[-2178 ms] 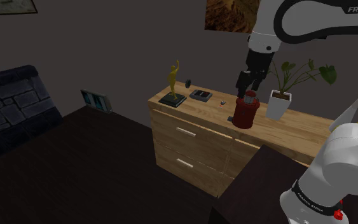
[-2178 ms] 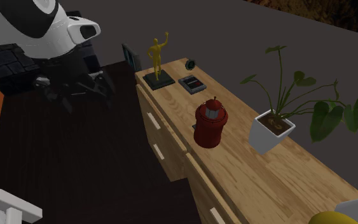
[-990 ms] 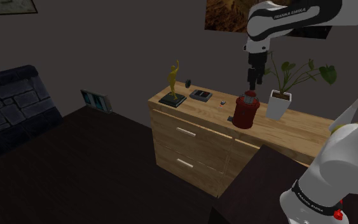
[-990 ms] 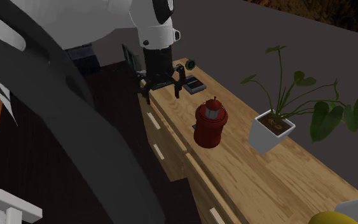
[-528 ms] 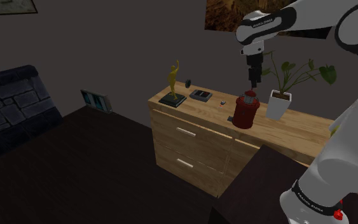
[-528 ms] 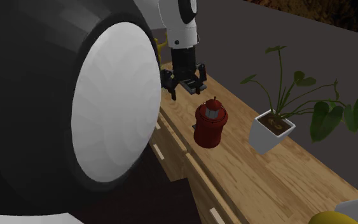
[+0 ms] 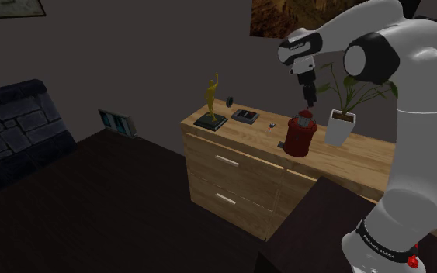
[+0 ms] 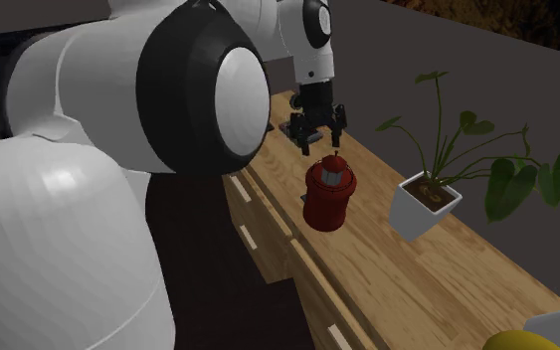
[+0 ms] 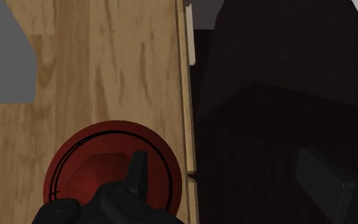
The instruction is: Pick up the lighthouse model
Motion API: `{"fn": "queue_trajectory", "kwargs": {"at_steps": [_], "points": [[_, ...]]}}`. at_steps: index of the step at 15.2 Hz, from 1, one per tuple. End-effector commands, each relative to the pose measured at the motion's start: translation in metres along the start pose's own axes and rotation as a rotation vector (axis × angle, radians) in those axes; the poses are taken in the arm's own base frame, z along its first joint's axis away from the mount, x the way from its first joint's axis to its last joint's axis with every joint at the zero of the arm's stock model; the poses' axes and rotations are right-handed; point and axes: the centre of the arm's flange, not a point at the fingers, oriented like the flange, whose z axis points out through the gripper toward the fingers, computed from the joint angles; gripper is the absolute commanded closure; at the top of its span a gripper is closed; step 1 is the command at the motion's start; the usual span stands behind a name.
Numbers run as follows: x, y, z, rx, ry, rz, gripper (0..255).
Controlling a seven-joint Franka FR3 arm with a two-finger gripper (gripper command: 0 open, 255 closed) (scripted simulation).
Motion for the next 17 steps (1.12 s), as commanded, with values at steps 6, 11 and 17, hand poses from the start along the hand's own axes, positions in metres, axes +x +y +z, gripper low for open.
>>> {"fn": "queue_trajectory", "kwargs": {"at_steps": [6,11,17], "points": [[0.045,0.088,0.025,0.013,-0.125,-0.084,0],[0.055,0.091,0.043,0.013,-0.126,-0.085,0],[0.064,0.093,0.06,0.013,-0.126,-0.085,255]]}}
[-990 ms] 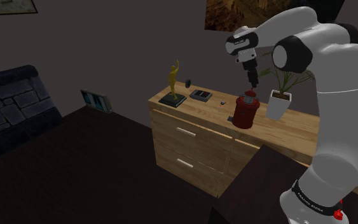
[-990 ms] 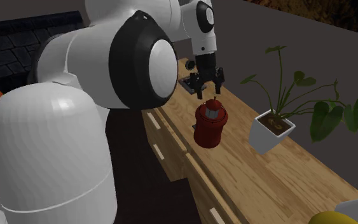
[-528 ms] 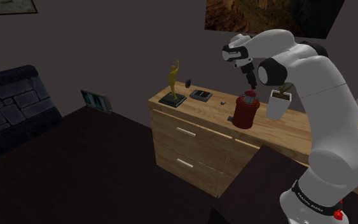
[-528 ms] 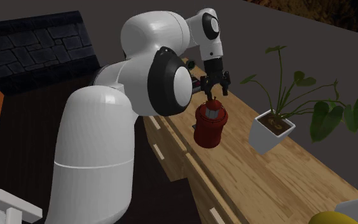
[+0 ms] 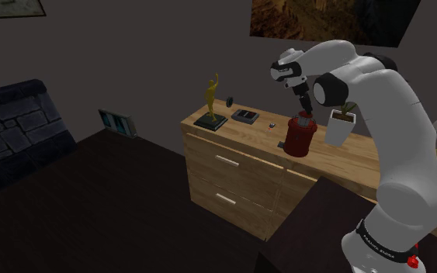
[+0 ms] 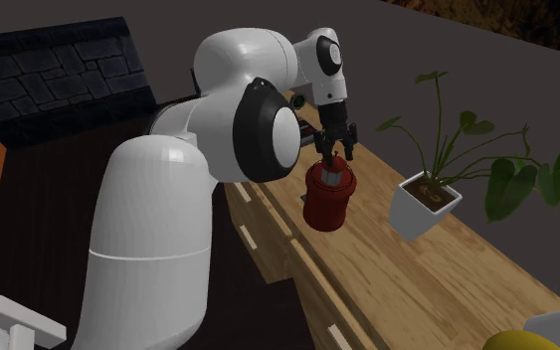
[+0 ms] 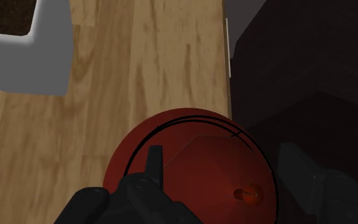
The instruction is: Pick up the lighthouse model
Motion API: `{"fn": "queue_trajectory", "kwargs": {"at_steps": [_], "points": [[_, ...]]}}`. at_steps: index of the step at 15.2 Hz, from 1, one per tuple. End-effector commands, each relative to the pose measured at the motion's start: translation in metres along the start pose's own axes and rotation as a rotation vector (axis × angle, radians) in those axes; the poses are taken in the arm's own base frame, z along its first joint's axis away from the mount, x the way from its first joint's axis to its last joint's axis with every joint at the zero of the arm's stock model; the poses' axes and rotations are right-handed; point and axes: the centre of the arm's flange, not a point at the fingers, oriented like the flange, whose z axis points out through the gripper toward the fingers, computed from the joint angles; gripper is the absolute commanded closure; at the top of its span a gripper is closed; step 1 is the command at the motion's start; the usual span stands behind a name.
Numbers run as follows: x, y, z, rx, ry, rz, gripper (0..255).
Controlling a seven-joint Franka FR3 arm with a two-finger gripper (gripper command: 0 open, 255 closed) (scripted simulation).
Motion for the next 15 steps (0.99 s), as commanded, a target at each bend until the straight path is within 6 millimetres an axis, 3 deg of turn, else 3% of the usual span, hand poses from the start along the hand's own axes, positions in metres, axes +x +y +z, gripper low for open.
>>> {"fn": "queue_trajectory", "kwargs": {"at_steps": [1,9,15], "points": [[0.001,0.0,0.001,0.0,0.0,0.0,255],[0.001,0.0,0.001,0.0,0.0,0.0,255],[-0.017,-0.005,-0.025,0.0,0.0,0.0,255]]}}
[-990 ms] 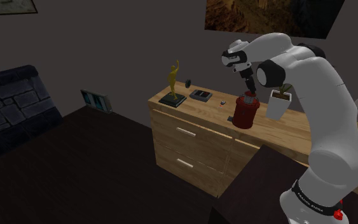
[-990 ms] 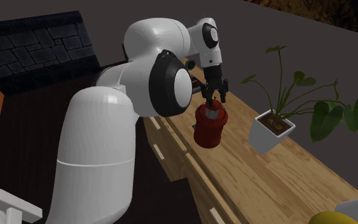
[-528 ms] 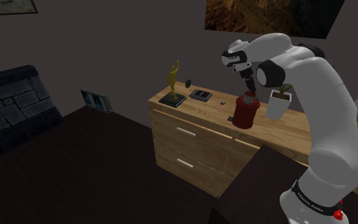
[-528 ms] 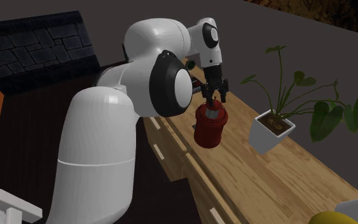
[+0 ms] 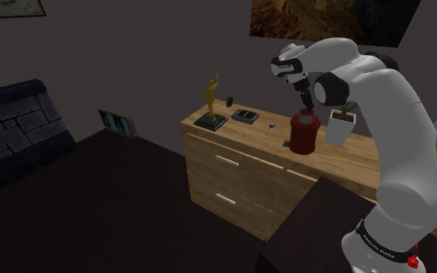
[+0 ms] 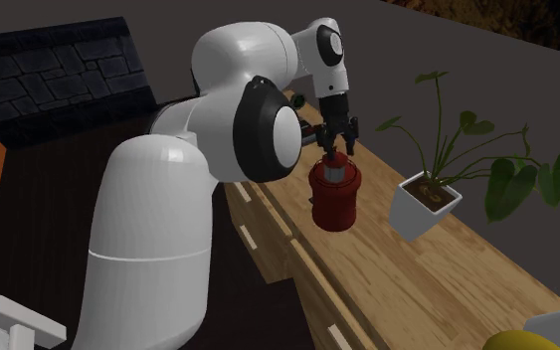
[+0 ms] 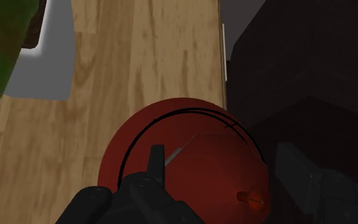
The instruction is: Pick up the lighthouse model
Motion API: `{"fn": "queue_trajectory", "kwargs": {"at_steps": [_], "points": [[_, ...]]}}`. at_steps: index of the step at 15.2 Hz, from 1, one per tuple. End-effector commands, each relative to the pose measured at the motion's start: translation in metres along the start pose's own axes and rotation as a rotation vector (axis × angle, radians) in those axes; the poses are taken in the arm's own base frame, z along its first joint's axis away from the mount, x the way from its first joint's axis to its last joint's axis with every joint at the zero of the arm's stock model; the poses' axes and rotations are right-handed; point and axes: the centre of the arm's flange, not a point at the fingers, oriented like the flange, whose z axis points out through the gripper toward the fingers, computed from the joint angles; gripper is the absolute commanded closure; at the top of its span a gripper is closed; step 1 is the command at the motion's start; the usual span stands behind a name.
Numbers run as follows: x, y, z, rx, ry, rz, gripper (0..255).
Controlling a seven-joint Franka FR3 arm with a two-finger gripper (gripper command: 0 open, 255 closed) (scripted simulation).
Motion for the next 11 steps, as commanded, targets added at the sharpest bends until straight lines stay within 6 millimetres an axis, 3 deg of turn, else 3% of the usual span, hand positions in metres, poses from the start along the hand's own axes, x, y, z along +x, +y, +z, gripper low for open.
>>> {"fn": "queue_trajectory", "kwargs": {"at_steps": [1,9,11], "points": [[-0.007,-0.003,-0.011,-0.002,0.001,0.002,255],[-0.031,-0.01,-0.045,-0.002,0.001,0.002,255],[-0.031,-0.01,-0.045,-0.002,0.001,0.002,255]]}}
